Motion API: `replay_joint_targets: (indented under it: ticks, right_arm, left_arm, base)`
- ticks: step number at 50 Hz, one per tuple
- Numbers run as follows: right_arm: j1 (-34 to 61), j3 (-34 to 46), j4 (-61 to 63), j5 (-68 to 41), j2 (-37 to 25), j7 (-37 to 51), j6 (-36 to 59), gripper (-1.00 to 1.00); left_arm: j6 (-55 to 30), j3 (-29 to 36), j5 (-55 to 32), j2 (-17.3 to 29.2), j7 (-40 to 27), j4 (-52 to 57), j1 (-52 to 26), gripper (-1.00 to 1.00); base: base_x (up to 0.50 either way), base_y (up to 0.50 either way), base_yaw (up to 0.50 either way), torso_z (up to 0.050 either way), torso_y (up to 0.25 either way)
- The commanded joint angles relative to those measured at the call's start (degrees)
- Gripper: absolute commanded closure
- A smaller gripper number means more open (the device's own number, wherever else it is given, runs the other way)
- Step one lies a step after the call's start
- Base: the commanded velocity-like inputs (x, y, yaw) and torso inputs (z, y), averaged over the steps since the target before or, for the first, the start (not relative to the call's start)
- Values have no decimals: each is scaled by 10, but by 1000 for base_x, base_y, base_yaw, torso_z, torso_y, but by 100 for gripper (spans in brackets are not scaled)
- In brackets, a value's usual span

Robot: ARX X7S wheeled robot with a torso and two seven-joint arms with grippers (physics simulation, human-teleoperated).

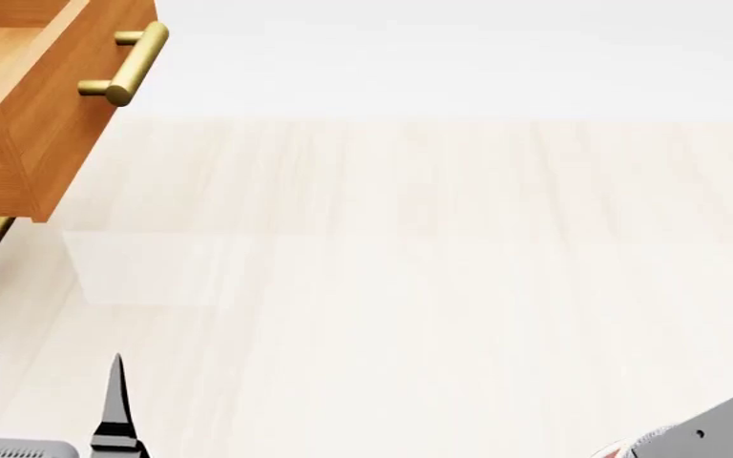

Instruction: Put the bowl on the plate.

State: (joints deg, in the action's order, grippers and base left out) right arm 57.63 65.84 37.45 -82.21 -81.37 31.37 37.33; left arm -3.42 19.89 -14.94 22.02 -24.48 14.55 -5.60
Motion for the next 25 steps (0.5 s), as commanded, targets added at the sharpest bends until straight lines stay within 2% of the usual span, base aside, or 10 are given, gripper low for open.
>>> replay_joint_targets:
  ticks: [1, 25]
  right_arm:
    - [28, -23, 36, -6, 2, 15, 15, -100]
    - [78, -64, 84, 47, 44, 59, 17, -100]
  left_arm:
    - [8, 0, 1, 1, -1, -5, 3, -100]
    - [12, 4, 4, 2, -3, -8, 1, -100]
  base:
    - [0, 0, 0, 0, 0]
    - [0, 0, 0, 0, 0]
